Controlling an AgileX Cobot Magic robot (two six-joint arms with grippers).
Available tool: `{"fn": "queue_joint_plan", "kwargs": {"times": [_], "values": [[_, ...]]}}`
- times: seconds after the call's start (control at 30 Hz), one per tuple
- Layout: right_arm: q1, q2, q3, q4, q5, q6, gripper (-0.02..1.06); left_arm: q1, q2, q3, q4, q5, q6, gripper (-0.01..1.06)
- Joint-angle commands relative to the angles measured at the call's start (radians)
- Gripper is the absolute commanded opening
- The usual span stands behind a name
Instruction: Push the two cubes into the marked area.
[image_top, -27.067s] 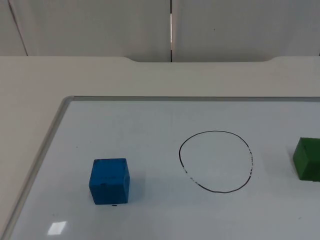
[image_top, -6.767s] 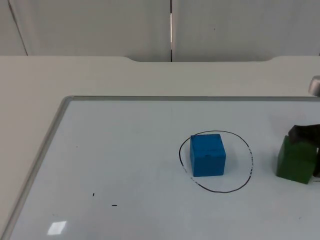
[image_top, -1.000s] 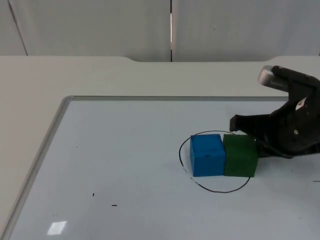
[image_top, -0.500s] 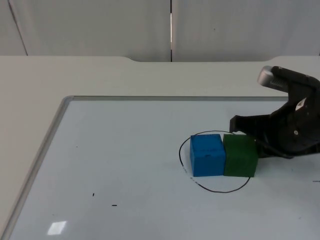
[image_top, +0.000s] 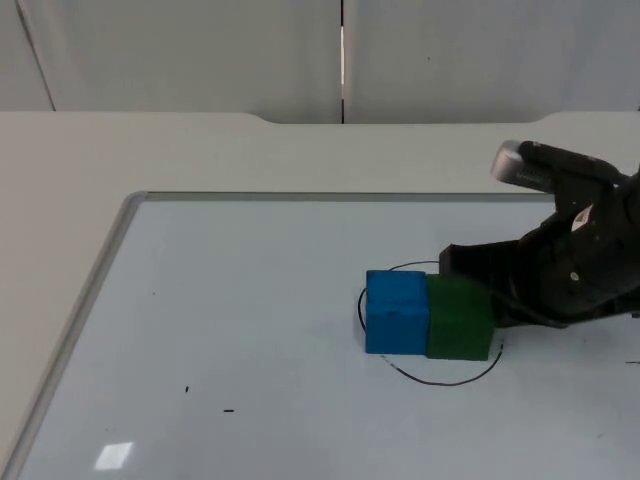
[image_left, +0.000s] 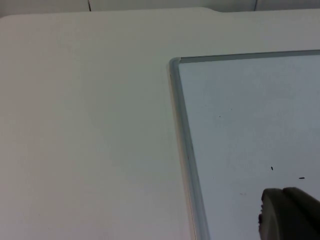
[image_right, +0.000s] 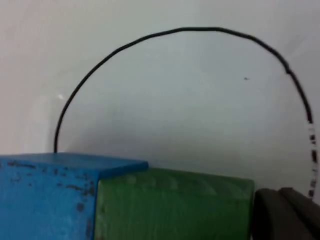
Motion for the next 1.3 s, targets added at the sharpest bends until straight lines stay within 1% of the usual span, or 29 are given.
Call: {"fn": "queue_joint_plan", "kwargs": {"times": [0.0, 0.07, 0.13, 0.17, 0.23, 0.3, 0.33, 0.37, 0.43, 0.5, 0.57, 0.63, 0.67, 0.73, 0.87, 1.0, 1.1, 1.13, 1.17, 1.27], "values": [[0.008, 0.002, -0.003, -0.003, -0.027, 0.004, 0.0, 0.004, -0.004, 0.004, 0.004, -0.01, -0.004, 0.0], [0.001, 0.002, -0.003, -0.003, -0.027, 0.004, 0.0, 0.004, -0.004, 0.004, 0.004, -0.01, -0.004, 0.0], [-0.017, 0.002, -0.003, -0.032, -0.023, 0.0, 0.0, 0.004, -0.004, 0.004, 0.004, -0.01, -0.004, 0.0], [-0.017, 0.002, -0.003, -0.032, -0.023, 0.0, 0.0, 0.004, -0.004, 0.004, 0.004, -0.01, -0.004, 0.0], [-0.053, 0.002, -0.003, -0.053, -0.01, 0.0, 0.0, 0.004, -0.004, 0.004, 0.004, -0.01, -0.004, 0.0], [-0.09, 0.002, -0.003, -0.06, 0.02, -0.006, 0.0, 0.004, -0.004, 0.004, 0.004, -0.01, -0.004, 0.0], [-0.11, 0.002, -0.003, -0.06, 0.041, -0.028, 0.0, 0.004, -0.004, 0.004, 0.004, -0.01, -0.004, 0.0], [-0.11, 0.002, -0.003, -0.06, 0.041, -0.028, 0.0, 0.004, -0.004, 0.004, 0.004, -0.01, -0.004, 0.0], [-0.141, -0.005, -0.003, -0.064, 0.08, -0.072, 0.0, 0.004, -0.004, 0.004, 0.004, -0.01, -0.004, 0.0], [-0.167, -0.024, -0.003, -0.105, 0.118, -0.094, 0.0, 0.004, -0.004, 0.004, 0.004, -0.01, -0.004, 0.0], [-0.176, -0.044, -0.003, -0.123, 0.13, -0.106, 0.0, 0.004, -0.004, 0.004, 0.004, -0.01, -0.004, 0.0], [-0.184, -0.096, -0.003, -0.17, 0.153, -0.109, 0.0, 0.004, -0.004, 0.004, 0.004, -0.01, -0.004, 0.0], [-0.189, -0.157, -0.003, -0.204, 0.168, -0.109, 0.0, 0.004, -0.004, 0.004, 0.004, -0.01, -0.004, 0.0], [-0.189, -0.18, -0.003, -0.215, 0.171, -0.109, 0.0, 0.004, -0.004, 0.004, 0.004, -0.01, -0.004, 0.0], [-0.189, -0.413, -0.003, -0.295, 0.233, -0.109, 0.0, 0.004, -0.004, 0.004, 0.004, -0.01, -0.004, 0.0], [-0.189, -0.54, -0.003, -0.337, 0.29, -0.109, 0.0, 0.004, -0.004, 0.004, 0.004, -0.01, -0.004, 0.0], [-0.189, -0.685, -0.003, -0.378, 0.365, -0.109, 0.0, 0.004, -0.004, 0.004, 0.004, -0.01, -0.004, 0.0], [-0.189, -0.685, -0.003, -0.378, 0.365, -0.109, 0.0, 0.004, -0.004, 0.004, 0.004, -0.01, -0.004, 0.0], [-0.189, -0.759, -0.003, -0.398, 0.399, -0.109, 0.0, 0.004, -0.004, 0.004, 0.004, -0.01, -0.004, 0.0], [-0.189, -0.886, -0.003, -0.419, 0.459, -0.109, 0.0, 0.004, -0.004, 0.004, 0.004, -0.01, -0.004, 0.0]]}}
